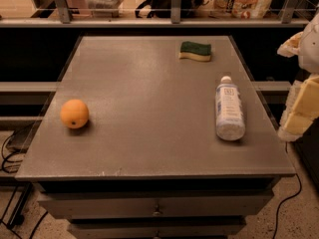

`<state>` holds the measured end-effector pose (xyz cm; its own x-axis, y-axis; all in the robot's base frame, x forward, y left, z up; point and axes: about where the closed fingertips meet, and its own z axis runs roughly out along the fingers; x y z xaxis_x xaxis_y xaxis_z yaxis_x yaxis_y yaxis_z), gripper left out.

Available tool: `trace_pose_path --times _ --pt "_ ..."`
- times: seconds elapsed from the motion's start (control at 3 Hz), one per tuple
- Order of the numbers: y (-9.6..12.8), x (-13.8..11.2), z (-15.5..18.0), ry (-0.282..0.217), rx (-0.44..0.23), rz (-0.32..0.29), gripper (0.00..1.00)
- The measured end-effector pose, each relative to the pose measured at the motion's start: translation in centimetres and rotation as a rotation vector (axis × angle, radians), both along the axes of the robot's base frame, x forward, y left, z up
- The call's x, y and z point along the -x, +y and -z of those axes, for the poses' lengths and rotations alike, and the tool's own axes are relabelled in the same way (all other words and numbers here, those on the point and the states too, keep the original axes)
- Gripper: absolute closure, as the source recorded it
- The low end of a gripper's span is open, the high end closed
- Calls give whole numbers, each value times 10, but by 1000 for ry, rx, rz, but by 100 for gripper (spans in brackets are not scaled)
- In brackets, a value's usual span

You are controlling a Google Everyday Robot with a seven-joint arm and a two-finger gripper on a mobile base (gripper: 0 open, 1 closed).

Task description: Pick orange

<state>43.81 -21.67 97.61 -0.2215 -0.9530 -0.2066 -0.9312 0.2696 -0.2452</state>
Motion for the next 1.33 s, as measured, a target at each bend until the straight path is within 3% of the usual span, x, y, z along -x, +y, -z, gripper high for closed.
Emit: trace_pose_path --times 0.33,0.67,1.0,1.33 --pt "1 0 -1 -4 -3 -1 0" --pt "17 -4 -1 -11 -98 -38 0" --pt "56 -17 1 -22 -283 -112 0" --pt "112 -32 -2 -30 -449 -185 0"
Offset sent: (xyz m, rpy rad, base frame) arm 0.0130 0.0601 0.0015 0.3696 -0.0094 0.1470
